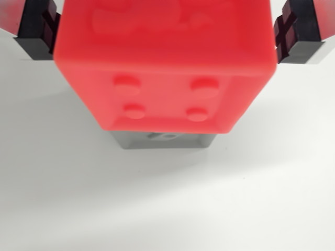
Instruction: Destack cube
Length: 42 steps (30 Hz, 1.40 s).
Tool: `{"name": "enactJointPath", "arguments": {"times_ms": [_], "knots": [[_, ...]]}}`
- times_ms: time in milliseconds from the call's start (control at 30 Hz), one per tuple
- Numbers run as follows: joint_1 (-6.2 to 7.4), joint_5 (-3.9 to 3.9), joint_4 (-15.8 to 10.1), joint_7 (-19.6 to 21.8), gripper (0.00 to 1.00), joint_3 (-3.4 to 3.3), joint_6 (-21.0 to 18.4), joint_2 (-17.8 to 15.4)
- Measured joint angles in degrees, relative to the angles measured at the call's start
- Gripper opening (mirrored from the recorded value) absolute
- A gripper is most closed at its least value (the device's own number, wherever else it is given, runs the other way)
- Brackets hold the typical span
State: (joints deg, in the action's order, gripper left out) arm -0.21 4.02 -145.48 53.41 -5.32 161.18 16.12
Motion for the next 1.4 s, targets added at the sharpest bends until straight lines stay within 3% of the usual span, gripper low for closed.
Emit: {"name": "enactJointPath", "arguments": {"times_ms": [1400], "knots": [[0.11, -0.1, -0.11, 0.11, 0.0, -0.16, -0.89, -1.19]]}}
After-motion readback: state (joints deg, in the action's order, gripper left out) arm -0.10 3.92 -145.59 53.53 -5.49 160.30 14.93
